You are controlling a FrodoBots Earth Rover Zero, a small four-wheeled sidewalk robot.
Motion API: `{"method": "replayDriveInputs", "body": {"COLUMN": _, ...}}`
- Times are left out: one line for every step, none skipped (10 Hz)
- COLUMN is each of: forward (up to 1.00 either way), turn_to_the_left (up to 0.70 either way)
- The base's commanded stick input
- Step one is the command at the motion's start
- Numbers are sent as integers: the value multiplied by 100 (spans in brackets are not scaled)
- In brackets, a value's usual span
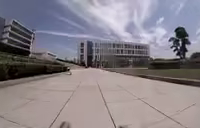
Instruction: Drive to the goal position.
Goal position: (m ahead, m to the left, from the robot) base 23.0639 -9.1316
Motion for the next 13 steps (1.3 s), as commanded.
{"method": "replayDriveInputs", "body": {"forward": 70, "turn_to_the_left": 0}}
{"method": "replayDriveInputs", "body": {"forward": 70, "turn_to_the_left": 0}}
{"method": "replayDriveInputs", "body": {"forward": 70, "turn_to_the_left": 0}}
{"method": "replayDriveInputs", "body": {"forward": 70, "turn_to_the_left": 0}}
{"method": "replayDriveInputs", "body": {"forward": 70, "turn_to_the_left": 0}}
{"method": "replayDriveInputs", "body": {"forward": 70, "turn_to_the_left": 0}}
{"method": "replayDriveInputs", "body": {"forward": 70, "turn_to_the_left": 0}}
{"method": "replayDriveInputs", "body": {"forward": 70, "turn_to_the_left": 0}}
{"method": "replayDriveInputs", "body": {"forward": 70, "turn_to_the_left": 0}}
{"method": "replayDriveInputs", "body": {"forward": 70, "turn_to_the_left": 0}}
{"method": "replayDriveInputs", "body": {"forward": 70, "turn_to_the_left": 0}}
{"method": "replayDriveInputs", "body": {"forward": 70, "turn_to_the_left": 0}}
{"method": "replayDriveInputs", "body": {"forward": 70, "turn_to_the_left": 0}}
